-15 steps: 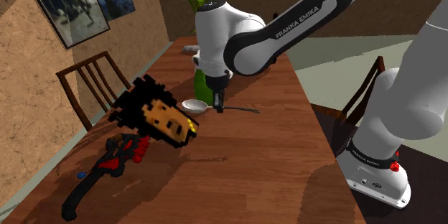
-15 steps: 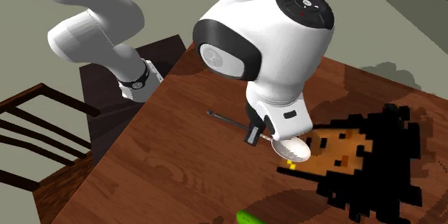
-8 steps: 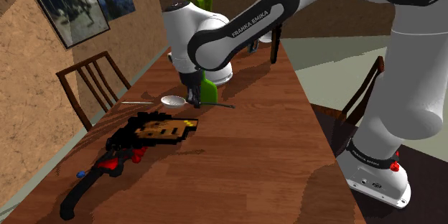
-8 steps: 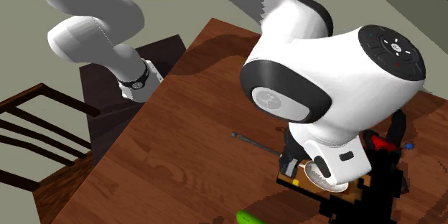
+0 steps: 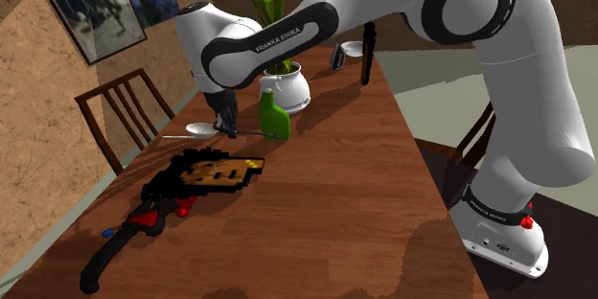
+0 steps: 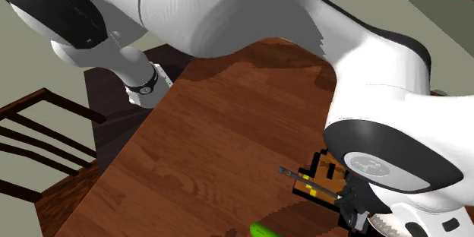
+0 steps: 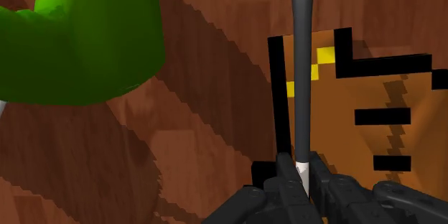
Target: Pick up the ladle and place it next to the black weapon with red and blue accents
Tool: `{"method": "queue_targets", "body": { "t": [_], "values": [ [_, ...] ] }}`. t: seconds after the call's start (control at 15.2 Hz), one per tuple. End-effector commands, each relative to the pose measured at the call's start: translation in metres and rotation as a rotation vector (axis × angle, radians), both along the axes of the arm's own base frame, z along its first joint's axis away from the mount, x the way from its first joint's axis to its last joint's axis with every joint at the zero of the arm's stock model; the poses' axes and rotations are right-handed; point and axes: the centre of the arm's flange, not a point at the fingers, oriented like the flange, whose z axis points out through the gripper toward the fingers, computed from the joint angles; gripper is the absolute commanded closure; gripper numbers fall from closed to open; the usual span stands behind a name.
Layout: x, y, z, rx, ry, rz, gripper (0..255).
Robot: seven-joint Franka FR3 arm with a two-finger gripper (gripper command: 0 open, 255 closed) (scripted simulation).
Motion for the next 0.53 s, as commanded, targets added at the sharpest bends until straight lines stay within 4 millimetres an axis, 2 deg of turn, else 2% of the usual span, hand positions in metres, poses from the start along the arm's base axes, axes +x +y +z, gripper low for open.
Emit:
{"method": "queue_targets", "body": {
  "t": [0.0,0.46],
  "values": [
    [0.027,0.010,0.000,-0.001,0.000,-0.001,255],
    [0.027,0.010,-0.037,-0.001,0.000,-0.001,255]
  ]
}}
